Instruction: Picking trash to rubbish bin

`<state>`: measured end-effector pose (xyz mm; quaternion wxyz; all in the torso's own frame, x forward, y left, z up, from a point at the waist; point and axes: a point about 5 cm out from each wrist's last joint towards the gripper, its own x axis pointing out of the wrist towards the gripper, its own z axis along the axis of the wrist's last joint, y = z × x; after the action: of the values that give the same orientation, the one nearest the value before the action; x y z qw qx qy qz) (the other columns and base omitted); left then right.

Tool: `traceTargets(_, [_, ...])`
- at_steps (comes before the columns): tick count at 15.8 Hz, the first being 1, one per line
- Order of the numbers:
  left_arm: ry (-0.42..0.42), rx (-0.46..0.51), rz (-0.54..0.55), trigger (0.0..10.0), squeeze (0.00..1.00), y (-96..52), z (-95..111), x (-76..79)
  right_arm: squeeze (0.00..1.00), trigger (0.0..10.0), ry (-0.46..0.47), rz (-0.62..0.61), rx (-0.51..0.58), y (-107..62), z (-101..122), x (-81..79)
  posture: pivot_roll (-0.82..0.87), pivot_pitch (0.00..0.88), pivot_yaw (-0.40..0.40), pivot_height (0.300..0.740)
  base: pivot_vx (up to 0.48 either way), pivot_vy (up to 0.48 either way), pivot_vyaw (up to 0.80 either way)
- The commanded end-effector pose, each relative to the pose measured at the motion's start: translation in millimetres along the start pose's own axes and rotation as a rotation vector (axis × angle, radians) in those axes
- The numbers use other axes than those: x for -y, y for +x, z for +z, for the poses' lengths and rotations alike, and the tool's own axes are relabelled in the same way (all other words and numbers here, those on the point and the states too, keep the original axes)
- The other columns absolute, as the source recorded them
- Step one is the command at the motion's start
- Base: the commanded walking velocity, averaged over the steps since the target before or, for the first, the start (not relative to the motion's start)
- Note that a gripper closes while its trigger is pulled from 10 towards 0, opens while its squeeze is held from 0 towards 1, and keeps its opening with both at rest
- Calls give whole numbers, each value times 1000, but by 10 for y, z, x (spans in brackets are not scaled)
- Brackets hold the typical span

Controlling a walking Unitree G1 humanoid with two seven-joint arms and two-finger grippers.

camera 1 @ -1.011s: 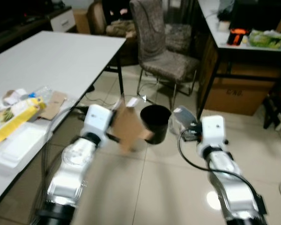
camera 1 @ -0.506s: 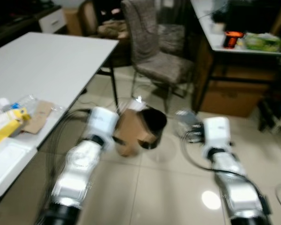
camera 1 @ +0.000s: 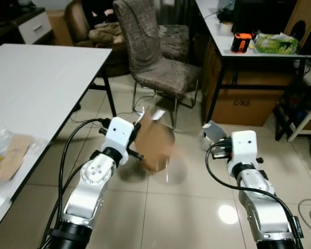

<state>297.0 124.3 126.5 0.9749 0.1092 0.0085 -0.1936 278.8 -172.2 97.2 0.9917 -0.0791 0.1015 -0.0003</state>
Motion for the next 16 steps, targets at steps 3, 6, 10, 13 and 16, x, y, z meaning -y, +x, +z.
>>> traceTargets(3, [15,-24,24,10000,0,-23,-50,-78,0,10000,-5,29,25,18,74,-76,-88,0,19,740,375,0,0])
traceTargets(6, [11,-23,26,10000,0,6,-59,-76,0,10000,-15,31,23,-3,56,-73,-92,0,15,740,379,0,0])
traceTargets(10, [14,-26,20,10000,0,15,-71,-73,0,10000,-20,39,14,-10,36,-98,-90,0,12,740,397,0,0])
traceTargets(13, [14,-21,14,10000,0,35,-55,-73,0,10000,-16,40,13,-9,46,-90,-95,0,11,740,402,0,0])
traceTargets(16, [14,-21,9,10000,0,29,-67,-65,0,10000,-15,44,-5,-28,8,-90,-95,0,10,740,411,0,-204])
